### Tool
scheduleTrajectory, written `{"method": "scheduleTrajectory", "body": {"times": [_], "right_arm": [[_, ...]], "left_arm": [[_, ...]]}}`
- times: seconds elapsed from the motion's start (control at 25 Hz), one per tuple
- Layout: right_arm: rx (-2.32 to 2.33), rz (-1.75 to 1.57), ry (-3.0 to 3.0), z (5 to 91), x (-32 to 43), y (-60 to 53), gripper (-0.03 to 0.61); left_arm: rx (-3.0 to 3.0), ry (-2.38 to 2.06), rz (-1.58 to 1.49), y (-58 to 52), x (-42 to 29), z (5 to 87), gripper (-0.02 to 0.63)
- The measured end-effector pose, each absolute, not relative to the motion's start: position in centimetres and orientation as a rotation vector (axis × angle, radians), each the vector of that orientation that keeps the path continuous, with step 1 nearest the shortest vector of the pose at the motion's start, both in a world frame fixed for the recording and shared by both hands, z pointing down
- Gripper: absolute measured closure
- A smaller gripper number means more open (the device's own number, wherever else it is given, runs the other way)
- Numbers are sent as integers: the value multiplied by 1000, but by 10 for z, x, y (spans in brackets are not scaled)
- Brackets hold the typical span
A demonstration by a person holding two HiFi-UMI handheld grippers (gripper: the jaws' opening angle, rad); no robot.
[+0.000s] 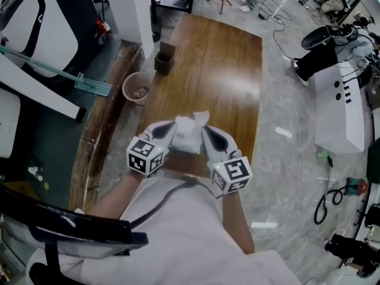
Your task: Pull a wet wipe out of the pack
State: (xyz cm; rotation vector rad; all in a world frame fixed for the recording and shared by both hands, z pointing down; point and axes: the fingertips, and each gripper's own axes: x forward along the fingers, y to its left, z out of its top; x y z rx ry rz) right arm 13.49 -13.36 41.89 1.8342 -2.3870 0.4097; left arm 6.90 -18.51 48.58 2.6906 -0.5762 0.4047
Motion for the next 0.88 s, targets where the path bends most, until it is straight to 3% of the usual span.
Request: {"method": "scheduleTrajectory", "body": {"times": [0.88], "right_arm": [[1903,348,-2361,404,143,-129,567]], "left_arm": [[2720,-634,279,-197,51,446,609]]}}
